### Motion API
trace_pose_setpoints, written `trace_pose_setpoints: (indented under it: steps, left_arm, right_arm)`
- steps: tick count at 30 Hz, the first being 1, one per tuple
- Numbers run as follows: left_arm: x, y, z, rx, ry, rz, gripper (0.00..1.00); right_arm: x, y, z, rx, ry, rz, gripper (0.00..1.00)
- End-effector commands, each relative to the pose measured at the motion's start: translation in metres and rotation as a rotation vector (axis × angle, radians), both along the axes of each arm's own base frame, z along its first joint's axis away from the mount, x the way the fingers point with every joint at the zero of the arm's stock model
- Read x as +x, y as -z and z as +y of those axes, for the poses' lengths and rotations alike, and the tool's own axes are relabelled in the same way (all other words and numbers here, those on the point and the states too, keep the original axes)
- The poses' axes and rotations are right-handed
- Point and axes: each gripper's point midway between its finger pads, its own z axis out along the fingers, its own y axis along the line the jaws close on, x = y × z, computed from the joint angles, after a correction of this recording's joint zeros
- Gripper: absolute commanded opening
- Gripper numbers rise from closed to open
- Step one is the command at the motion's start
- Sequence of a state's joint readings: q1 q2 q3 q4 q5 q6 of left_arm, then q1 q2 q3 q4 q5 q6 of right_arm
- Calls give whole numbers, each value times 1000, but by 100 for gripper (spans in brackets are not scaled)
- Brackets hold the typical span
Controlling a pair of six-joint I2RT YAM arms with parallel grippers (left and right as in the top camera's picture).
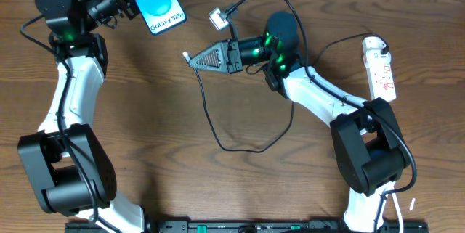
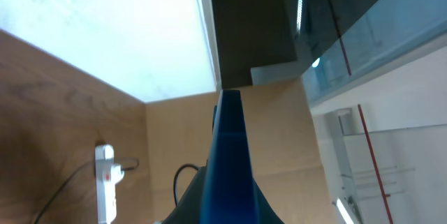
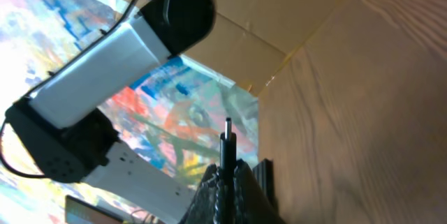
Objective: Plug charger to phone and switch on socket
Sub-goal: 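Lift the cable plug with the right gripper toward the phone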
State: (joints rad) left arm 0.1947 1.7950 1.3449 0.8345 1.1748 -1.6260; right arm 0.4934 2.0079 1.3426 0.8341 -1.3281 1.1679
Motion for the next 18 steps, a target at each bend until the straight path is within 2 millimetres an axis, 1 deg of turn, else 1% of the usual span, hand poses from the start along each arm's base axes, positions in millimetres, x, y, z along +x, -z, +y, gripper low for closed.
trace_pose_setpoints:
  steps: [1,5,8,18]
  left_arm:
    - [-1,-27,6,9,-51,-92,7]
    - [-3,-29,5,15,-48,-113,7]
    - [-5,-31,4,37,-43,-153,7]
    - [-11,-29,-3,86,-5,-200,7]
  right_arm:
    - [4,-10,-1,8,12,59,1]
    - [3,-18,-1,30,15,52,1]
    - [4,-21,-1,38,23,53,1]
    - [5,-30,-1,74,40,17,1]
